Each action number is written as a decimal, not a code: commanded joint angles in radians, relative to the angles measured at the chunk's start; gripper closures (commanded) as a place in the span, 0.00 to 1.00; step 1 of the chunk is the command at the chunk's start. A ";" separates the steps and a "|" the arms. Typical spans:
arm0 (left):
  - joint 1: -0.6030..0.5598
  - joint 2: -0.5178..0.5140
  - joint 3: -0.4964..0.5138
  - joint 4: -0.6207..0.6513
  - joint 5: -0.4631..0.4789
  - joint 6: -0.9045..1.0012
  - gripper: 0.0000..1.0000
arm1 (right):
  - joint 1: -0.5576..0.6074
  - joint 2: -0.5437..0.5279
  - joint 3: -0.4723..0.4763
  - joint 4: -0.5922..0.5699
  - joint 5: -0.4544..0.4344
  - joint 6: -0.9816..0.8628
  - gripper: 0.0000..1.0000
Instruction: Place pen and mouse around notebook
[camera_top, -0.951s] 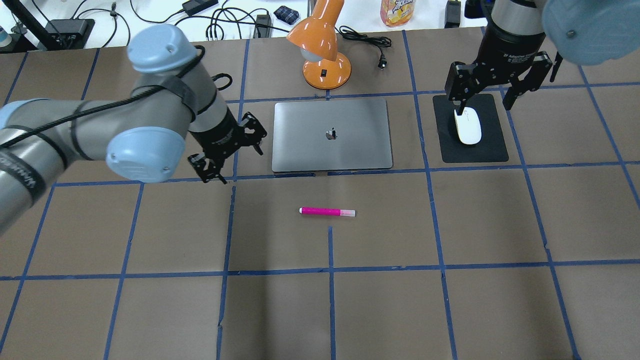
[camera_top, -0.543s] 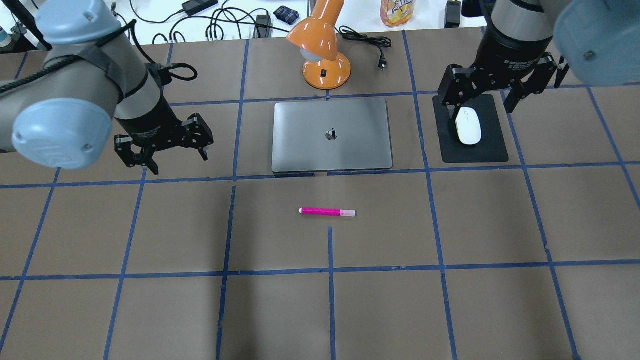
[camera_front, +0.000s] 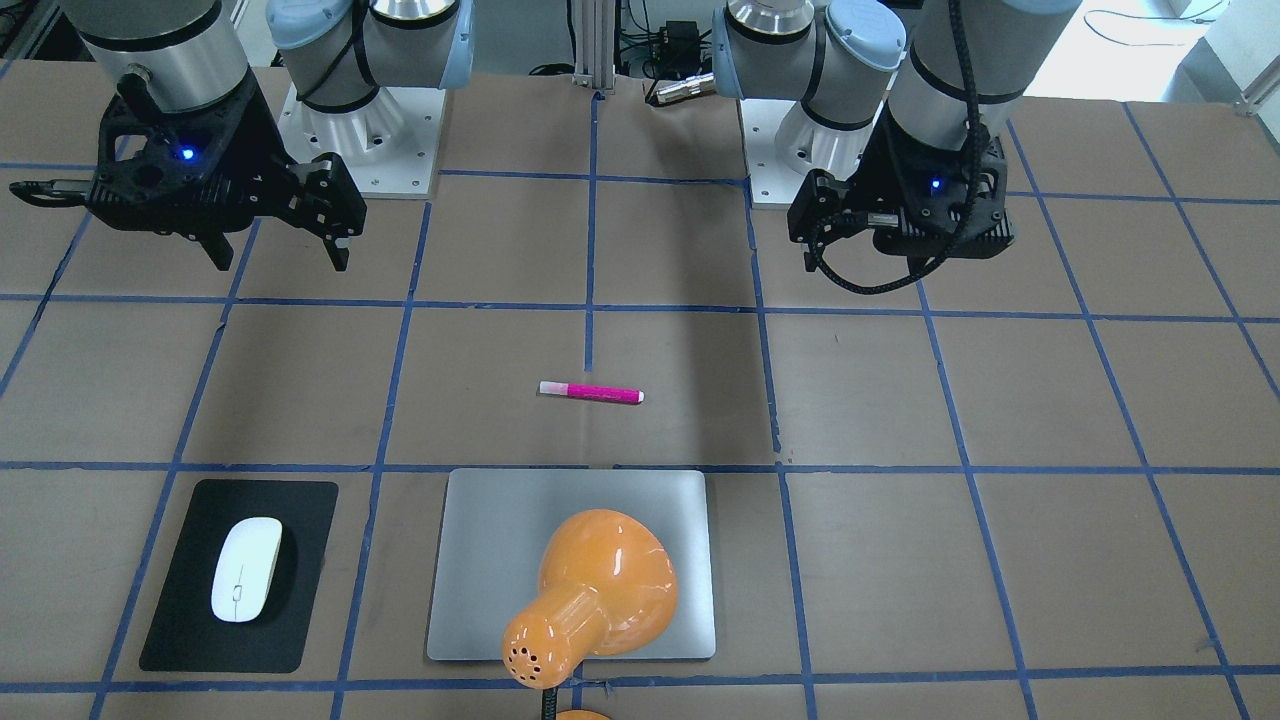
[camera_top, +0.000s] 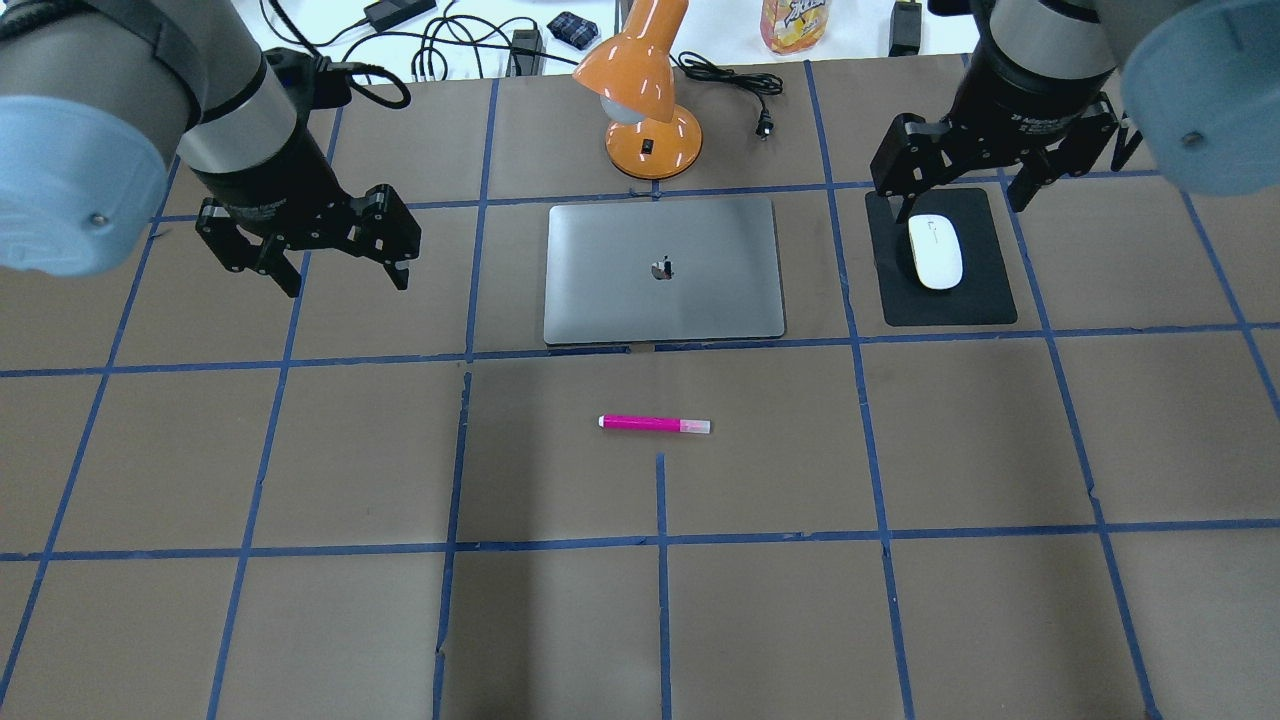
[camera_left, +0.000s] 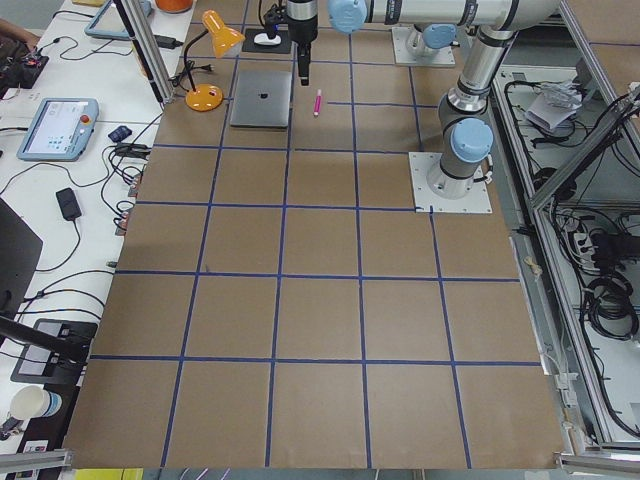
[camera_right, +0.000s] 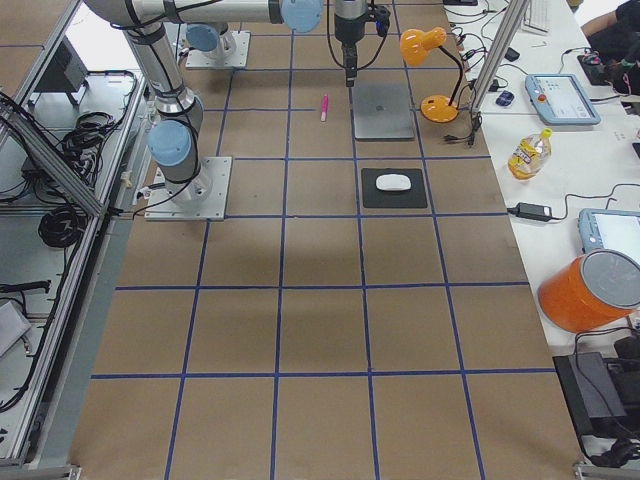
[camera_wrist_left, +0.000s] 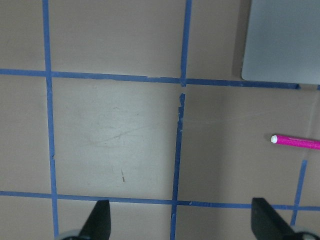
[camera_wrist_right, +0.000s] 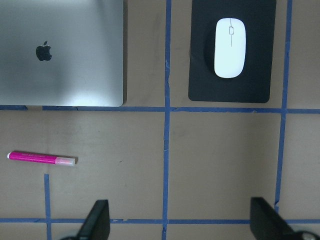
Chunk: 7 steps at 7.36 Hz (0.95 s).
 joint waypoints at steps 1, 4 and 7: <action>0.001 -0.004 0.011 -0.010 0.007 0.119 0.00 | -0.001 -0.004 -0.017 0.078 0.005 0.015 0.00; 0.005 -0.017 0.033 -0.024 0.007 0.054 0.00 | -0.011 -0.001 -0.032 0.075 0.005 0.015 0.00; 0.082 -0.023 0.031 -0.033 -0.023 0.047 0.00 | -0.013 0.002 -0.034 0.073 0.005 0.015 0.00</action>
